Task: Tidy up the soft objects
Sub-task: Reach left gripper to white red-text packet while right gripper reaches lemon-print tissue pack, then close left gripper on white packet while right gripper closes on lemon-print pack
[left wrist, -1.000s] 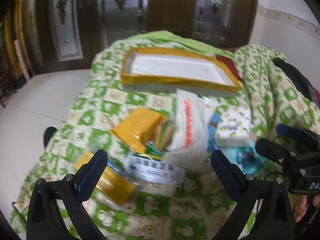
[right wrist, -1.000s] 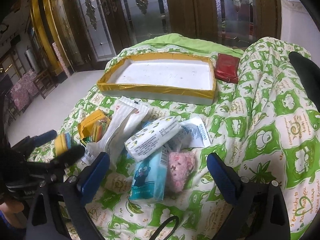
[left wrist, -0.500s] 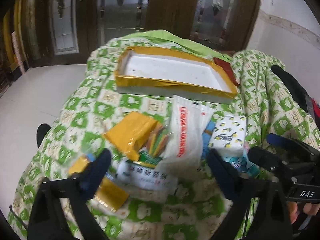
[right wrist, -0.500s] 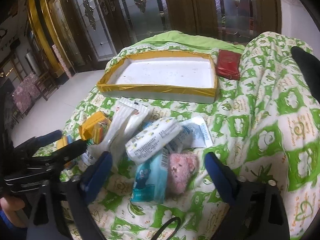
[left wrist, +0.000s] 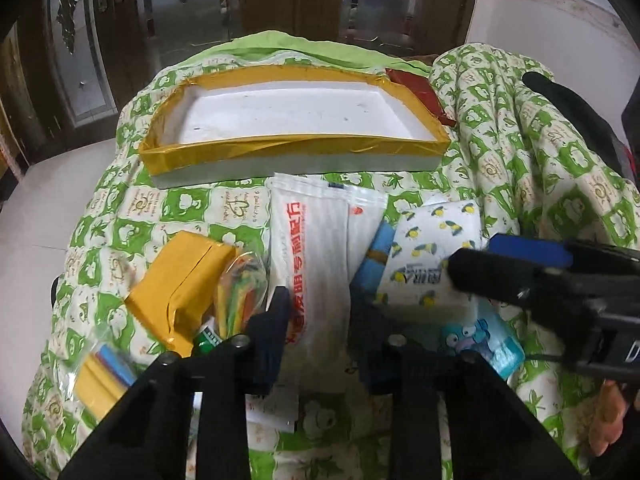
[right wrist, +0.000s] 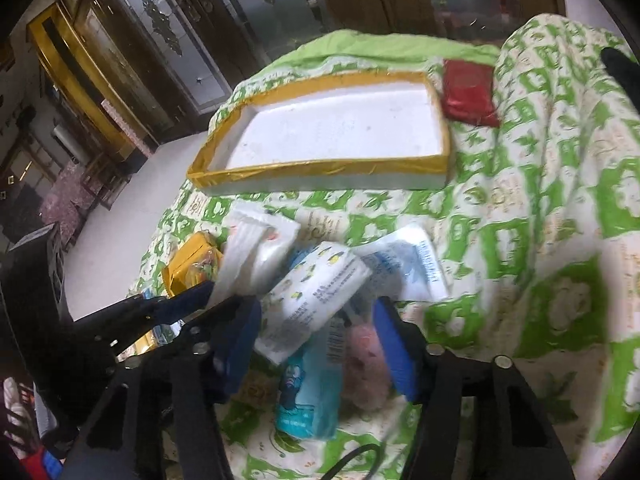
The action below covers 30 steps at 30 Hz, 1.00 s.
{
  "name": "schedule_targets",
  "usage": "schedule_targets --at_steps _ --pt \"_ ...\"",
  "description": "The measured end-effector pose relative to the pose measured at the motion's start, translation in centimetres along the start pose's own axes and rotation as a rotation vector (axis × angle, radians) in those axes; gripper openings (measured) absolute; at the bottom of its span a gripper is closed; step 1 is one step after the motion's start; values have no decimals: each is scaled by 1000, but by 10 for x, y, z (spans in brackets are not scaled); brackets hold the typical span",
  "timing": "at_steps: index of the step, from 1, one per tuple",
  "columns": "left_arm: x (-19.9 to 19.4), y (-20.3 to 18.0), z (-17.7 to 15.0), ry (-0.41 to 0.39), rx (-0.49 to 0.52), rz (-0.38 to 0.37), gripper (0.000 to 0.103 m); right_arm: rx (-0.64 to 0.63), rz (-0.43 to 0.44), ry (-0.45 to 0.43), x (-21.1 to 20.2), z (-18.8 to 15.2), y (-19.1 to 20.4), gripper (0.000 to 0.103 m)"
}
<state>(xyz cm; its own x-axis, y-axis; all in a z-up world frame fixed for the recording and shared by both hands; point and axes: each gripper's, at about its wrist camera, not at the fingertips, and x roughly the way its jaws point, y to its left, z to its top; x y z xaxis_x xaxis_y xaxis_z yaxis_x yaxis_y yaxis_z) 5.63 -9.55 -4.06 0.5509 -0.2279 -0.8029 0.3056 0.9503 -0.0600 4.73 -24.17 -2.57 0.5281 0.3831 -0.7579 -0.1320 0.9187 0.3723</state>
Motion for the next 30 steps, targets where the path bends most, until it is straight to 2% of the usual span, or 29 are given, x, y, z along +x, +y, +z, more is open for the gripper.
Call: schedule_targets --at_steps 5,11,17,30 --pt "5 2 -1 5 -6 -20 25 17 39 32 17 4 3 44" --pt "-7 4 -7 -23 -31 -78 19 -46 34 -1 10 6 10 27" --pt "-25 9 -11 -57 -76 -115 17 -79 32 -4 2 5 12 24" --pt "-46 20 -9 -116 -129 -118 17 -81 27 -26 -8 4 10 24"
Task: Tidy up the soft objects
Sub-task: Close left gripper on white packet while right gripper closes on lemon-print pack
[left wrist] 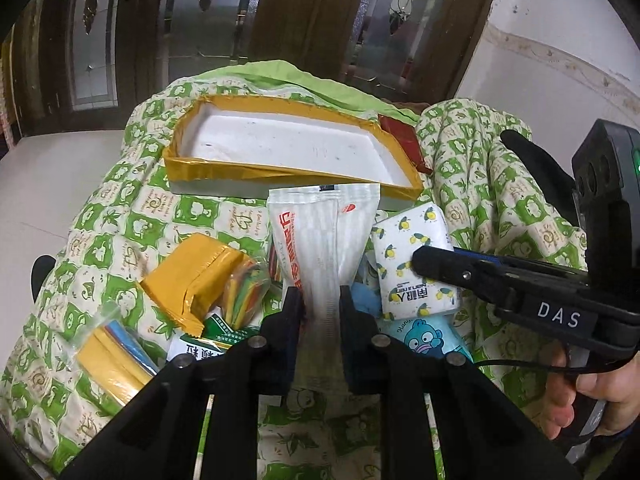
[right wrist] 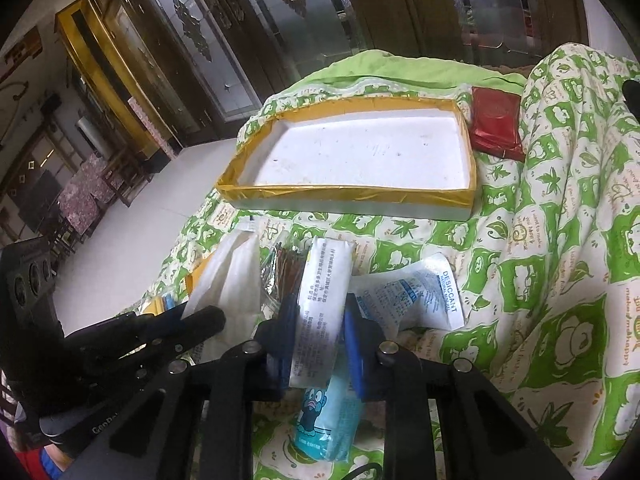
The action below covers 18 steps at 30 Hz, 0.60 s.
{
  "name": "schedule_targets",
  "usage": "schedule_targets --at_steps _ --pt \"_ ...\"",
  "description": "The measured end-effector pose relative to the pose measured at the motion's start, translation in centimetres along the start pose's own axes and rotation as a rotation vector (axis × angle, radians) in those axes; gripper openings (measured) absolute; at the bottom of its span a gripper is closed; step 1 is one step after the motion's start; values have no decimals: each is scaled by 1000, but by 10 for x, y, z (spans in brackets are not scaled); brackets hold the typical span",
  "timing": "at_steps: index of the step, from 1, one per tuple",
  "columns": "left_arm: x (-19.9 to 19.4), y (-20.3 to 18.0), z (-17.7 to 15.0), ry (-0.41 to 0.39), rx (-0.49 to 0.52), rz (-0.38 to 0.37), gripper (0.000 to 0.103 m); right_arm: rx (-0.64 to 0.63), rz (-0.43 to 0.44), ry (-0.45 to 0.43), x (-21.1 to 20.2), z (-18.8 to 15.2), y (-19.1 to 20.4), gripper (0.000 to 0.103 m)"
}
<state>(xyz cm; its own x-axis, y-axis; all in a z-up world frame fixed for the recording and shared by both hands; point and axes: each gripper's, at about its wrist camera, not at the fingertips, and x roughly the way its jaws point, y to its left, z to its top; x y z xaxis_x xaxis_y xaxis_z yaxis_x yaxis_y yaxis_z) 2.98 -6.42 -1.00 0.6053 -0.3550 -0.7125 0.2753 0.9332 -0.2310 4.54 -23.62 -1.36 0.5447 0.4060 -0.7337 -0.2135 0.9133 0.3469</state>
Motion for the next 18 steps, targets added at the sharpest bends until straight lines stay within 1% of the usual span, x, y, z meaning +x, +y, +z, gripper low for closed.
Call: schedule_targets --at_steps 9,18 --pt "-11 0 5 -28 -5 1 17 -17 -6 -24 -10 -1 4 24" --pt "-20 0 14 -53 -5 2 17 -18 -13 -29 -16 1 4 24"
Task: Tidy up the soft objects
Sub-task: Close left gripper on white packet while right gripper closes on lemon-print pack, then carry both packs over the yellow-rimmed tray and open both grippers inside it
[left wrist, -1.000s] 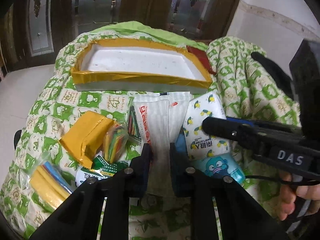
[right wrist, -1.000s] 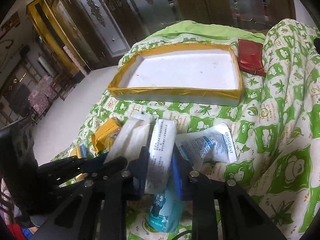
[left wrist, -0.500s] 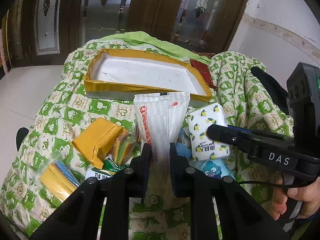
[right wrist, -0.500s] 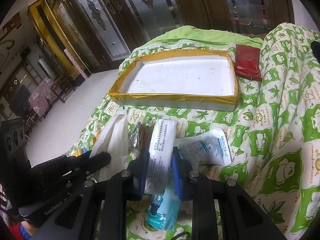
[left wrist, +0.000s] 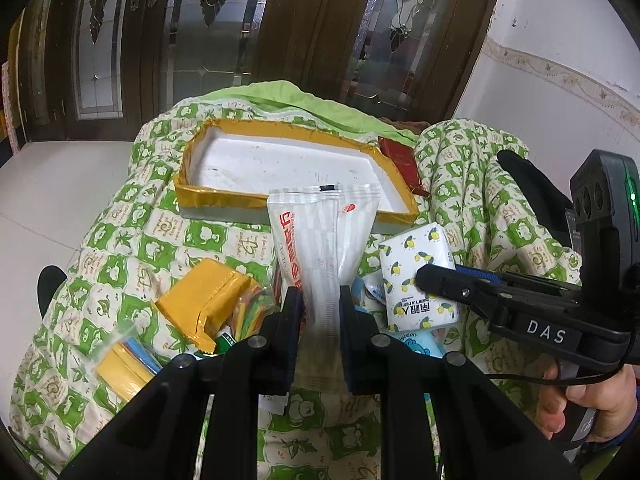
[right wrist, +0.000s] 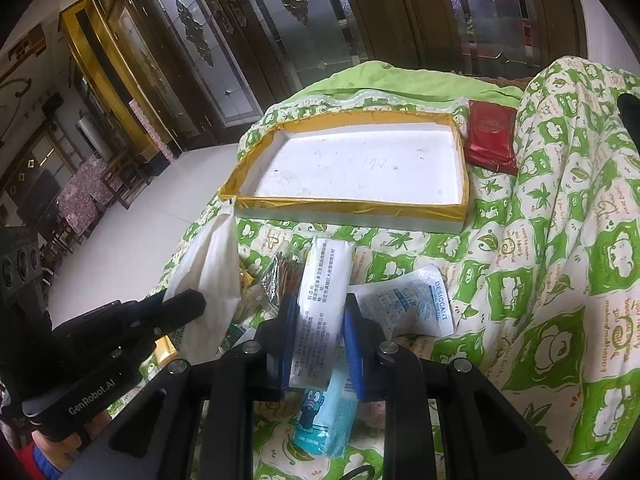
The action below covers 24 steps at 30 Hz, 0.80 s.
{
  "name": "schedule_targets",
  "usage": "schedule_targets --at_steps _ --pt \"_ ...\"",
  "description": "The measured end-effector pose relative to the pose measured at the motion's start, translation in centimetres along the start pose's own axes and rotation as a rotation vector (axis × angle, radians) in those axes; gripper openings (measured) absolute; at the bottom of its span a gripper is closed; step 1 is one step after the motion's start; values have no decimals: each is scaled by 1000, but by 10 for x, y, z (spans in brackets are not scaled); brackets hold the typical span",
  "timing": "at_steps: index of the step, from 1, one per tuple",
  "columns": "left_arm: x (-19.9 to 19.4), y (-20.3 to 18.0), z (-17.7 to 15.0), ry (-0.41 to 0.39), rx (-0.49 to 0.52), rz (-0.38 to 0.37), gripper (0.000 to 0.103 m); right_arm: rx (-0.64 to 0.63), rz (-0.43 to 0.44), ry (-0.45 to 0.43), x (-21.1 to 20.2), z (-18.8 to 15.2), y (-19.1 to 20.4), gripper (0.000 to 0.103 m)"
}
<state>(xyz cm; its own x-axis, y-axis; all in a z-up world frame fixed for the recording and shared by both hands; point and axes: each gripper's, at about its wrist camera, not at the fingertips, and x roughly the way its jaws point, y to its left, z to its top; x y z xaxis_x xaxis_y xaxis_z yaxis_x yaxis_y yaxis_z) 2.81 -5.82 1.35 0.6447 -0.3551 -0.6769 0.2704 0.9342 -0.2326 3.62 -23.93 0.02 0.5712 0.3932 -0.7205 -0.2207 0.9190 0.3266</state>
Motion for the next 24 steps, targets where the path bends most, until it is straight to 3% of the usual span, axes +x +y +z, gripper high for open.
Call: schedule_targets --at_steps 24 --pt "-3 2 44 -56 26 26 17 -55 -1 -21 -6 29 13 24"
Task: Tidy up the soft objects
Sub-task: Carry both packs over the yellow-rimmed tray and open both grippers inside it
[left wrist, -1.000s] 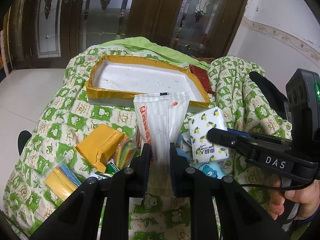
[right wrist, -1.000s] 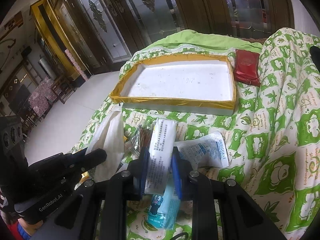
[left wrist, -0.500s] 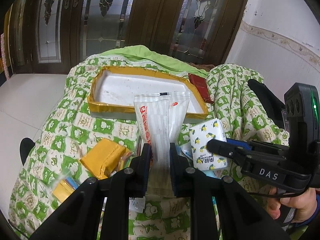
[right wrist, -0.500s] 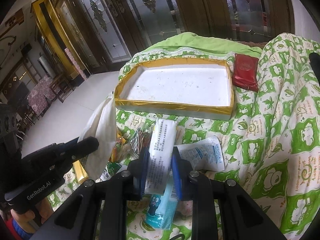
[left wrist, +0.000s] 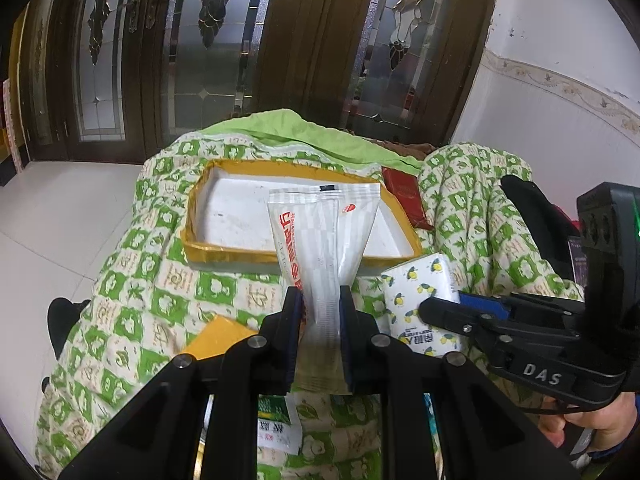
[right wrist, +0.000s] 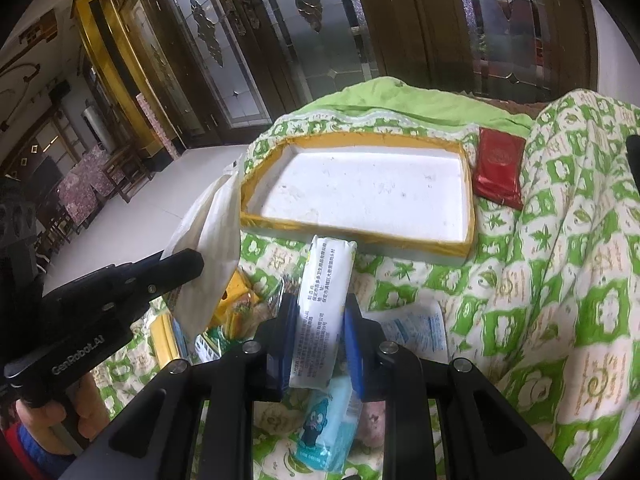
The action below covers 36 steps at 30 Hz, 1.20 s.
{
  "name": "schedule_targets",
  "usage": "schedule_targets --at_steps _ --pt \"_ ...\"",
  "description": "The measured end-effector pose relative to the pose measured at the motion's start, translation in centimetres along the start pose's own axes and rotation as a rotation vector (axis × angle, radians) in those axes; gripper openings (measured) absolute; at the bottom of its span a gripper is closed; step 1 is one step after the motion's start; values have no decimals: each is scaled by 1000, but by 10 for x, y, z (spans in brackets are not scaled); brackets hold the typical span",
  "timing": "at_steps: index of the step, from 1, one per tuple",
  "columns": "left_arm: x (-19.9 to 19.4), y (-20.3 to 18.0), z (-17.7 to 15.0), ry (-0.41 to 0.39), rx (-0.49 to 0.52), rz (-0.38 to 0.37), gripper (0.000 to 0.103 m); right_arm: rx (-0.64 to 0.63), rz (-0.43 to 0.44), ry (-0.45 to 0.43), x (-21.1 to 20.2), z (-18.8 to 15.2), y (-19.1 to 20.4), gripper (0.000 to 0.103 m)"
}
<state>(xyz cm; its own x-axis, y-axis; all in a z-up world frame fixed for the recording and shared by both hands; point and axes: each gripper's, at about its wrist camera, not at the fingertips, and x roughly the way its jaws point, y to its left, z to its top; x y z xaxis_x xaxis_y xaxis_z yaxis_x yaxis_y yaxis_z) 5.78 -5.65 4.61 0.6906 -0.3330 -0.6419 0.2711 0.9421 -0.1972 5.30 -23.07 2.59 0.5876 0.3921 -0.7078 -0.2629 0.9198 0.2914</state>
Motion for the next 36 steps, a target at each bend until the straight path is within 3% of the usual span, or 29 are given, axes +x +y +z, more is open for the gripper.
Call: schedule_targets --at_steps 15,36 --pt "55 25 45 25 -4 81 17 115 7 -38 21 68 -40 24" --pt "97 38 71 44 7 106 17 127 -21 -19 64 99 -59 24"
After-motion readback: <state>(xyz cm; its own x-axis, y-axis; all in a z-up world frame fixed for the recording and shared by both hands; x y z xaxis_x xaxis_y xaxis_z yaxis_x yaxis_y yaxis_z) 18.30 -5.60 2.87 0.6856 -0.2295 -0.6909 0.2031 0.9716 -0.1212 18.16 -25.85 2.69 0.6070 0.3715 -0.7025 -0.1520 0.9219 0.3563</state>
